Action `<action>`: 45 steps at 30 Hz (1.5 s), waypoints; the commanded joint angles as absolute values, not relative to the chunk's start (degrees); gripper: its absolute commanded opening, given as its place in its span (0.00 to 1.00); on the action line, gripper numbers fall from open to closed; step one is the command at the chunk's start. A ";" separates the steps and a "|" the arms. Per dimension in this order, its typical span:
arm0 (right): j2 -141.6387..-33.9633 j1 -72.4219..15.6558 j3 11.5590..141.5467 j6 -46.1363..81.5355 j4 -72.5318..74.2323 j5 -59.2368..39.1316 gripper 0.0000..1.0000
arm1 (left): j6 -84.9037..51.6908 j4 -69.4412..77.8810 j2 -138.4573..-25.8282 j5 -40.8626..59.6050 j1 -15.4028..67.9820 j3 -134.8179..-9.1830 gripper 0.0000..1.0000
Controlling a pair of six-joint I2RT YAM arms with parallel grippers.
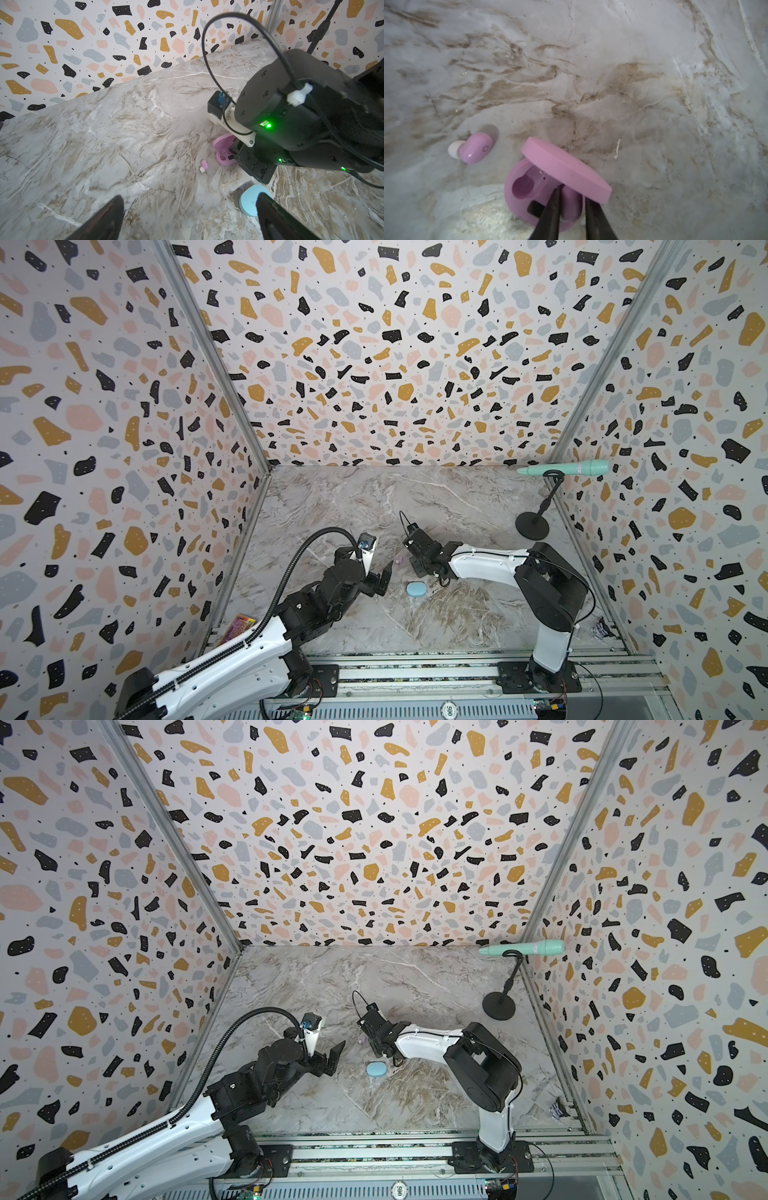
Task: Insert the wireless bluetooth earbuds into the charging case
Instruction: 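Lower the pink earbud into the open pink case slot with the right gripper, then open the right gripper and lift it off the seated earbud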
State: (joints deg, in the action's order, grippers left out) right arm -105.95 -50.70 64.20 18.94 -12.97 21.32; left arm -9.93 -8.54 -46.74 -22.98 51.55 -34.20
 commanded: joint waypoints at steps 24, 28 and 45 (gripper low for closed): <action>-102.15 -51.76 63.89 18.76 -14.65 21.39 0.32 | -9.89 -6.17 -47.54 -22.27 51.77 -33.85 1.00; -101.94 -51.73 63.90 18.72 -14.78 21.21 0.33 | -9.85 -6.15 -47.65 -22.26 51.77 -33.92 1.00; -93.35 -51.85 63.75 22.88 -15.64 13.66 0.55 | -9.84 -6.24 -46.27 -23.52 51.78 -34.13 1.00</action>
State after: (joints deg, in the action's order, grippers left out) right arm -95.96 -51.57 63.83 20.45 -14.13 16.78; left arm -9.91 -8.49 -47.51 -22.83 51.55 -34.20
